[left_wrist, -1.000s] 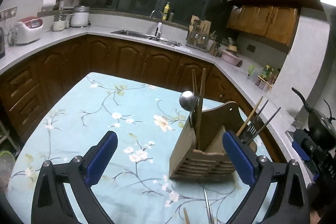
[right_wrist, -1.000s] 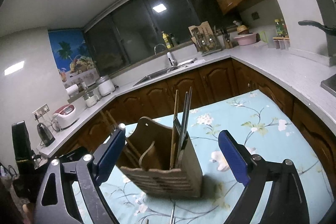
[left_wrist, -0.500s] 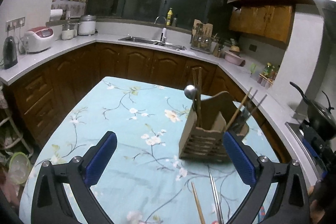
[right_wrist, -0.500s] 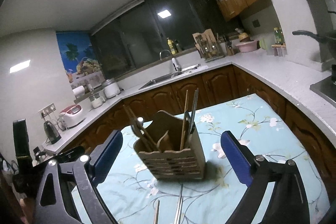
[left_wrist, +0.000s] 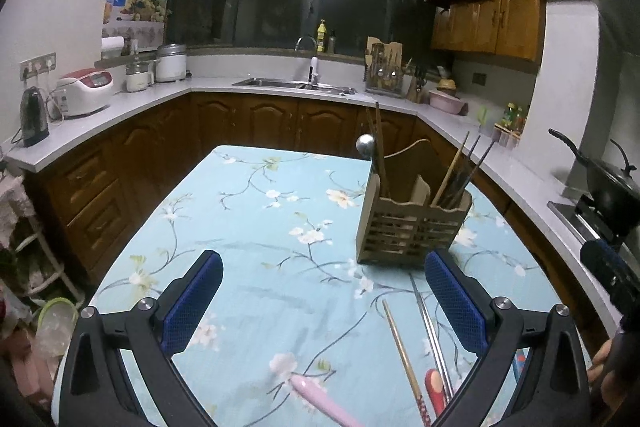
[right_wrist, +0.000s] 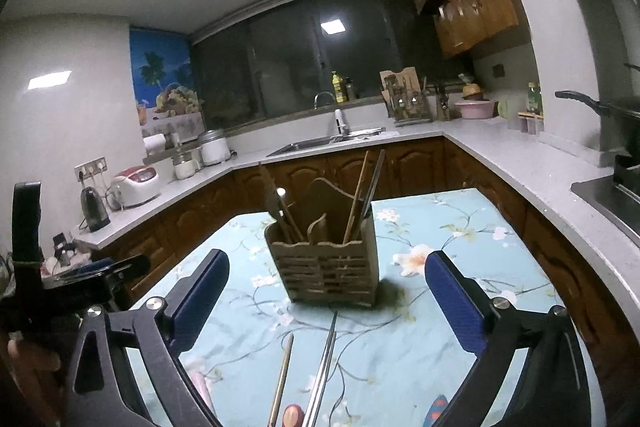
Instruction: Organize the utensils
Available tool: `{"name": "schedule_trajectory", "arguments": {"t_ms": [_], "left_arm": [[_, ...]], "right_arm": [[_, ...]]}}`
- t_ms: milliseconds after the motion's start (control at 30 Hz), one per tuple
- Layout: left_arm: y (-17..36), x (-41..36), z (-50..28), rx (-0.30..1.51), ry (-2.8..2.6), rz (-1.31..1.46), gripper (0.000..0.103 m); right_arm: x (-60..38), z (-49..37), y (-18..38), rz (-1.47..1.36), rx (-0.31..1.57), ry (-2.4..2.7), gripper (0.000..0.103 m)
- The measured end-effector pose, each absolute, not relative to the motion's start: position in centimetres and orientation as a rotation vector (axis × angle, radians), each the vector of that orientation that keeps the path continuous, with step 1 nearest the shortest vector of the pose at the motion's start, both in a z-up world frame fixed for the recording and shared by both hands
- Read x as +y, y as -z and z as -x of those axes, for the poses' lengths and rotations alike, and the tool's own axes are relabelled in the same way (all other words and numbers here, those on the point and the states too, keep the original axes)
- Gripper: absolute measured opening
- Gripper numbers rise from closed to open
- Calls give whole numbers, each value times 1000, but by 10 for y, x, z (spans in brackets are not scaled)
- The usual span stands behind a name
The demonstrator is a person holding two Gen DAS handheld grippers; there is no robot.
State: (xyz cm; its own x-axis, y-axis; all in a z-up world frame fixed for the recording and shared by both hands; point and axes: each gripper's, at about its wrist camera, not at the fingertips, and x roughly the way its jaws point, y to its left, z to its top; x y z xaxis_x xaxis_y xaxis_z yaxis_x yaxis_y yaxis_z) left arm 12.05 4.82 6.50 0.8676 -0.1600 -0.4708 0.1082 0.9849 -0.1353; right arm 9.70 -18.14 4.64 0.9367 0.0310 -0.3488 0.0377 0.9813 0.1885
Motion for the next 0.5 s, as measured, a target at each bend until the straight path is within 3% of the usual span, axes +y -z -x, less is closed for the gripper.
{"name": "schedule_trajectory", "arguments": {"t_ms": [500], "left_arm": [[-37, 43, -69, 436, 101, -2, 102]], "right_arm": [[-167, -54, -13, -103, 359, 64, 101]]}}
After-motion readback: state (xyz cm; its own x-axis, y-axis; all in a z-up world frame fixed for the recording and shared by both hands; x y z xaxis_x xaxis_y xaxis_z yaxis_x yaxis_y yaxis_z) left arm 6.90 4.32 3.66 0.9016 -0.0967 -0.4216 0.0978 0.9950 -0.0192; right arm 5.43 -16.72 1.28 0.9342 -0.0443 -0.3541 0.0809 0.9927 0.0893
